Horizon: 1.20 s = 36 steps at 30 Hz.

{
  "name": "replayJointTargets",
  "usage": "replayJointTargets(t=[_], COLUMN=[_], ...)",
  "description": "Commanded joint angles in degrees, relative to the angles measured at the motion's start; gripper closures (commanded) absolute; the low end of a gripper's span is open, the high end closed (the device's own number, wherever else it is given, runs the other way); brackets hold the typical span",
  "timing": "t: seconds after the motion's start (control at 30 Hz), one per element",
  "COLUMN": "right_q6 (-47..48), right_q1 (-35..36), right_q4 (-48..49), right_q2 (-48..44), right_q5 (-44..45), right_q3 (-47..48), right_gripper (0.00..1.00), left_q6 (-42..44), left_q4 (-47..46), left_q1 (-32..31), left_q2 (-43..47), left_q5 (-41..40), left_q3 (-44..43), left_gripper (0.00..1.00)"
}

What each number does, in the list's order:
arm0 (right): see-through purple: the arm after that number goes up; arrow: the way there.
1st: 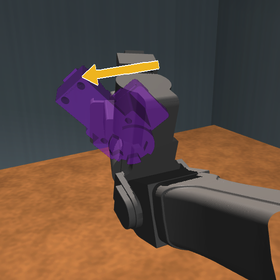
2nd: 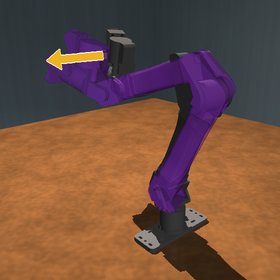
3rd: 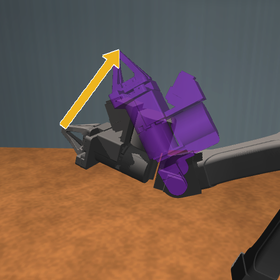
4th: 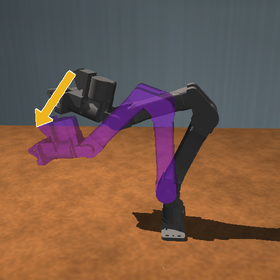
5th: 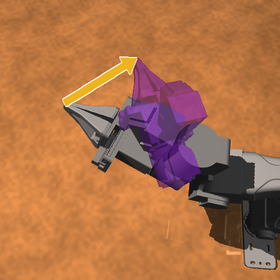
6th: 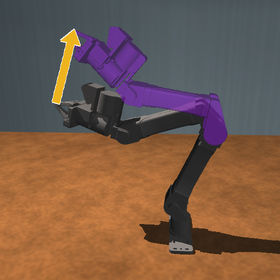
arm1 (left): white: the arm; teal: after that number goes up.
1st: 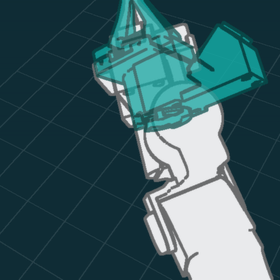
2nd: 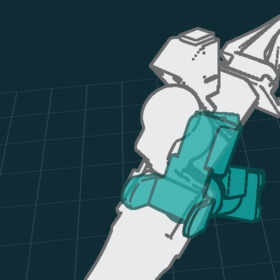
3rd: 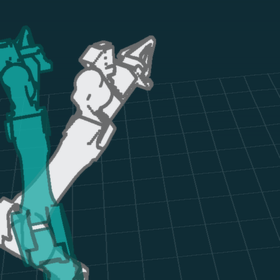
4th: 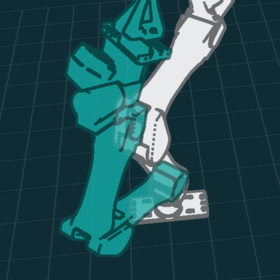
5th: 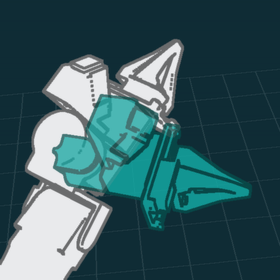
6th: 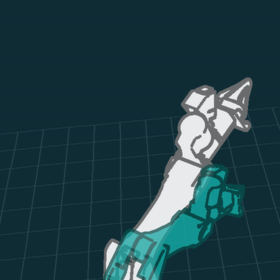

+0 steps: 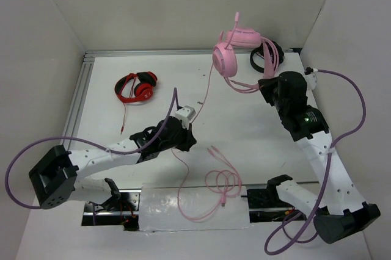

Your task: Wrap the headphones

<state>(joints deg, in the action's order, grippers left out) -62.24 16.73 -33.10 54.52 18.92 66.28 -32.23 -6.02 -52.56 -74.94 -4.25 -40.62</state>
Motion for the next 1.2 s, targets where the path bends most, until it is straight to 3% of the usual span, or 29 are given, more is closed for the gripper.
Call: replayJointTargets(t=[0.0, 0.13, 0.27, 0.53, 0.63, 0.73, 0.77, 0.97, 1.03, 1.17], right_q6=[-6.7, -9.9, -13.5, -18.6, -15.6, -8.0, -0.1, 40.4, 54.3, 70.1], right_q1=[-1.3, -1.3, 1.0, 9.3, 11.7, 13.2, 13.9, 18.9, 19.7, 20.4], right_q4=[3.6, 5.2, 5.0, -9.2, -13.1, -13.6, -12.2, 14.5, 18.8, 22.3], right_q2=[-0.8, -0.6, 0.7, 13.1, 19.3, 22.5, 22.8, 23.2, 22.0, 17.0], right_q5=[6.0, 4.1, 6.2, 26.6, 32.7, 37.9, 39.9, 40.5, 36.5, 15.9], right_q3=[-0.4, -3.4, -4.9, 4.0, 7.4, 7.8, 6.9, -1.0, -3.9, -8.6], right_gripper=[1.0, 1.0, 1.0, 1.0, 1.0, 1.0, 1.0, 1.0, 1.0, 1.0], left_q6=[-6.0, -6.3, -8.5, -8.9, -9.9, -11.0, -9.6, 5.8, 10.1, 16.7], left_q4=[12.3, 15.0, 20.5, 30.3, 36.9, 43.8, 44.9, 38.1, 36.1, 31.5], left_q1=[-0.8, -1.8, -3.5, -9.8, -10.6, -10.6, -10.6, -9.9, -8.5, -3.2], left_q2=[4.5, 3.8, -1.0, -10.1, -10.5, -8.6, -8.0, -2.7, -1.9, 0.8], left_q5=[-2.4, -1.1, -1.3, -6.5, -11.6, -17.3, -18.2, -20.7, -20.4, -17.1], left_q3=[-3.2, -4.5, -11.0, -24.1, -28.1, -30.8, -31.2, -32.9, -32.2, -31.8], left_gripper=[1.0, 1.0, 1.0, 1.0, 1.0, 1.0, 1.0, 0.89, 0.88, 0.88])
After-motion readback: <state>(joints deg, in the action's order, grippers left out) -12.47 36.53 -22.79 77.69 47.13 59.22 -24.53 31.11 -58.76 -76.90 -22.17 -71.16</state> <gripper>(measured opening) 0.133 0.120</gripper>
